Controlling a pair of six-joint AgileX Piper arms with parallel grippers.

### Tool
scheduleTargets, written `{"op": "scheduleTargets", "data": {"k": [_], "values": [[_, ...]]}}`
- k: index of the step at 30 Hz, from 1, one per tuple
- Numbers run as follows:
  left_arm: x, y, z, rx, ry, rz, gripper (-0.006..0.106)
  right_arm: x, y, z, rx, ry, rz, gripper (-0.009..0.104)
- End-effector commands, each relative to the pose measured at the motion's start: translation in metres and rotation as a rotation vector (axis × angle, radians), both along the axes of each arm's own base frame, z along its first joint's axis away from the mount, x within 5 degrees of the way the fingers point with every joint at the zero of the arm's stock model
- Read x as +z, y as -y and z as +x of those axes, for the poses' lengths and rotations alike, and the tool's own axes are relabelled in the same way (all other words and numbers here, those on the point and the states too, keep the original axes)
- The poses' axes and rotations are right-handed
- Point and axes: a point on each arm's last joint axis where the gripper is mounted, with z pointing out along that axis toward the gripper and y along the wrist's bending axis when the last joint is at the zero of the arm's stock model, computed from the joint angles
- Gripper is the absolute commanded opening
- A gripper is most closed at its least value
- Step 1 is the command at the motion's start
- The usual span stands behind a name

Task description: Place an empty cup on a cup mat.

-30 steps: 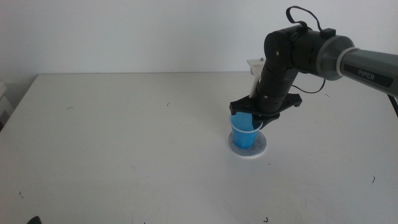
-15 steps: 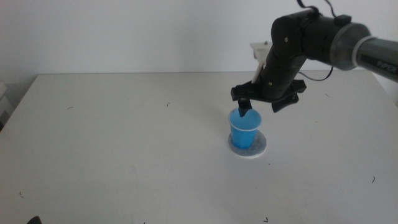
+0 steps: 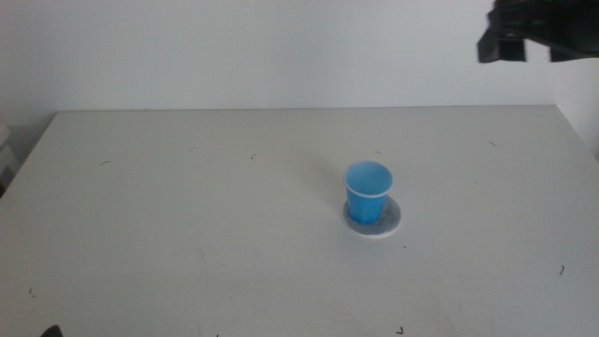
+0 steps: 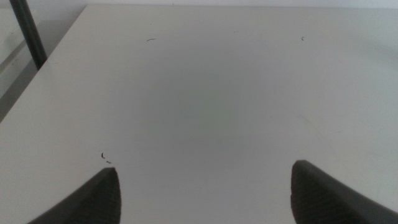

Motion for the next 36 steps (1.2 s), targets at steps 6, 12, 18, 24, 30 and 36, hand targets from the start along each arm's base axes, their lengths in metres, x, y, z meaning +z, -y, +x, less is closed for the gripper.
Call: {"op": "scheduleTargets", "data": {"k": [6,12,18,24,30,36], "values": [[0.008,0.000,0.001,0.000,0.075,-0.015,0.105,0.031,0.039,-0.090,-0.035,0.288,0.044,0.087],[0.008,0.000,0.001,0.000,0.075,-0.015,0.105,0.003,0.054,-0.151,-0.009,0.478,0.070,0.087],[0.008,0.000,0.001,0.000,0.075,-0.015,0.105,-0.042,0.065,-0.196,0.003,0.569,0.074,0.087],[0.008,0.000,0.001,0.000,0.075,-0.015,0.105,-0.089,0.073,-0.225,-0.009,0.605,0.089,0.087],[0.008,0.000,0.001,0.000,0.075,-0.015,0.105,-0.119,0.077,-0.247,0.004,0.771,0.135,0.087],[0.008,0.000,0.001,0.000,0.075,-0.015,0.105,-0.149,0.080,-0.255,0.006,0.796,0.112,0.087]]}}
